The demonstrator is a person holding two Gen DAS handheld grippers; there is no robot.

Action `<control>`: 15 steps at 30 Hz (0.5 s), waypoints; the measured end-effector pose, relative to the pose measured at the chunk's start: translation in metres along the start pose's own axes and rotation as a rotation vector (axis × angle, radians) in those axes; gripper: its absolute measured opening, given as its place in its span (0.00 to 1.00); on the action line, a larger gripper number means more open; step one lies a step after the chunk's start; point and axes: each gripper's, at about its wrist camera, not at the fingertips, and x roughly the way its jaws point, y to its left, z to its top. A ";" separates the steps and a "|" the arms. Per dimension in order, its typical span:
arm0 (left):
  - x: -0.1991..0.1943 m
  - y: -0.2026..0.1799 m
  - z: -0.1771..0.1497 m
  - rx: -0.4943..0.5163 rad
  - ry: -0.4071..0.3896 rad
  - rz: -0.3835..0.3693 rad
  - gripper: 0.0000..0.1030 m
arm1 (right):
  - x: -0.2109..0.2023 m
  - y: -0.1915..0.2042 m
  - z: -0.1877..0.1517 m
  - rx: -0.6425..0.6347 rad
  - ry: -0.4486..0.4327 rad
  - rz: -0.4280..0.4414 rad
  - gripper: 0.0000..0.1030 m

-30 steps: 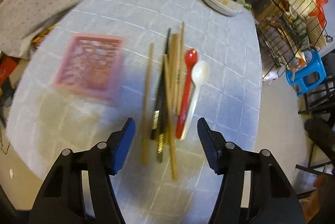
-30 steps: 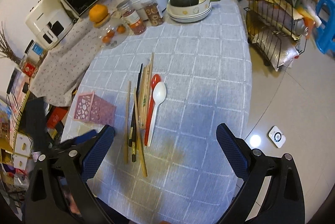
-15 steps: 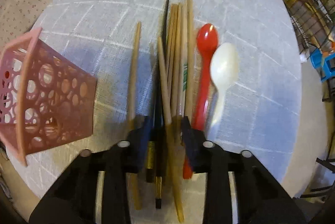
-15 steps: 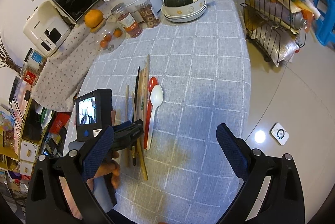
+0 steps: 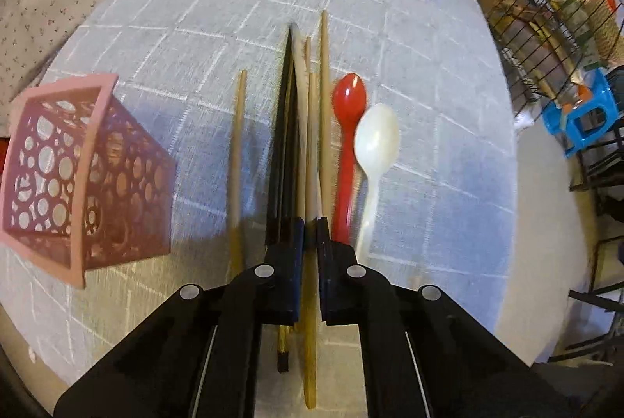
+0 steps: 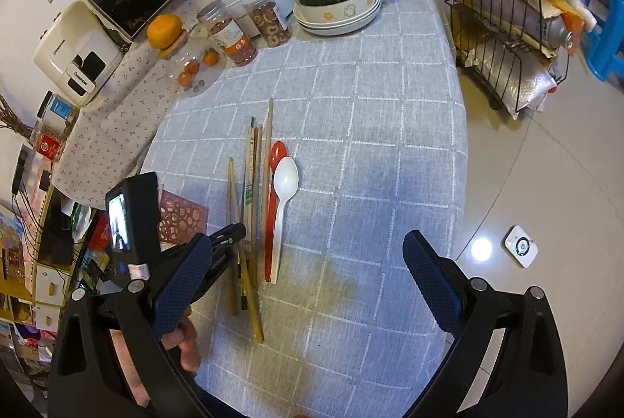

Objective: Organize utensils
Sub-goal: 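Lower the left gripper onto the chopstick bundle and grasp one wooden chopstick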

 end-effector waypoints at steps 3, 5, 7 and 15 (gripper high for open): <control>0.004 0.007 -0.001 -0.010 0.015 -0.009 0.05 | 0.002 0.005 0.000 -0.012 0.002 0.001 0.93; 0.001 0.011 -0.008 0.007 -0.001 -0.017 0.05 | 0.006 0.008 -0.001 -0.024 0.012 0.003 0.93; 0.001 0.015 -0.016 0.007 0.018 -0.030 0.05 | 0.012 0.009 -0.002 -0.024 0.036 0.014 0.93; 0.021 0.033 -0.012 -0.038 0.067 -0.008 0.06 | 0.040 0.006 -0.005 0.035 0.149 0.090 0.93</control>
